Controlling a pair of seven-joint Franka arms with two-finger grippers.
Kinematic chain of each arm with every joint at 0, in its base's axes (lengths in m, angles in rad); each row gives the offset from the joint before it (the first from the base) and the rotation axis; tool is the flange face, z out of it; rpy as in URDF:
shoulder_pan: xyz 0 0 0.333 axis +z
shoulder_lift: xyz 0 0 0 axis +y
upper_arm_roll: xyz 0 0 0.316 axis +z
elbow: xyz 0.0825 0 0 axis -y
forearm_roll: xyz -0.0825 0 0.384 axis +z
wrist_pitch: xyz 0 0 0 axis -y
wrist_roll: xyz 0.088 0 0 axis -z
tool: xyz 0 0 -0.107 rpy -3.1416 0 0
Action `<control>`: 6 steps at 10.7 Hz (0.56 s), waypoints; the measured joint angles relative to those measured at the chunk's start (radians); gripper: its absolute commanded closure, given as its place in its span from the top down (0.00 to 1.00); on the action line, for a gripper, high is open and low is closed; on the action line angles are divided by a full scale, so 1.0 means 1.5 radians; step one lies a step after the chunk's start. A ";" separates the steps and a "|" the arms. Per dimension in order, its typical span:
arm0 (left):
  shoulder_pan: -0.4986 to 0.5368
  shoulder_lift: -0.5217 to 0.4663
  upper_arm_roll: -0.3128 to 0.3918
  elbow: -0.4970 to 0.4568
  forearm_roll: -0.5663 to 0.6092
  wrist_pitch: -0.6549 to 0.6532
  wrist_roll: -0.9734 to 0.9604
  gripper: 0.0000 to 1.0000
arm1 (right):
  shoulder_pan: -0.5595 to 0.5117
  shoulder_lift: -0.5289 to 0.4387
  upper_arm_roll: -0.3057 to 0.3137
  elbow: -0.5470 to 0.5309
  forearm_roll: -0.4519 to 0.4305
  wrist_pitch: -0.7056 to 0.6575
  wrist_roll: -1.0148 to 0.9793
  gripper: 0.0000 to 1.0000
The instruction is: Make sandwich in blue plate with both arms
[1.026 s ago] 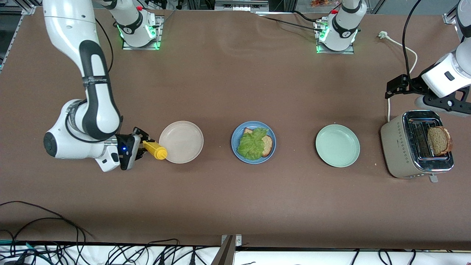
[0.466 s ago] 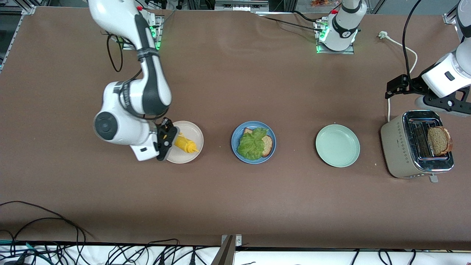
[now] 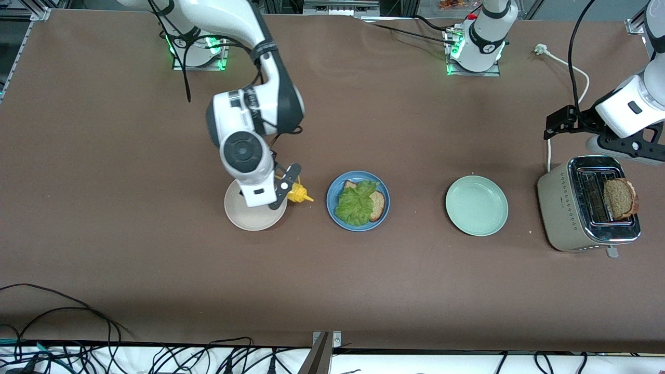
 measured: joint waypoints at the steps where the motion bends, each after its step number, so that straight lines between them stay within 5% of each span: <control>1: 0.000 0.000 0.000 0.000 0.000 0.000 0.000 1.00 | 0.035 0.024 -0.027 0.018 -0.010 -0.021 0.026 0.00; 6: 0.000 0.001 0.000 0.001 0.000 0.000 0.000 1.00 | 0.173 0.156 -0.080 0.118 -0.075 -0.094 0.170 0.00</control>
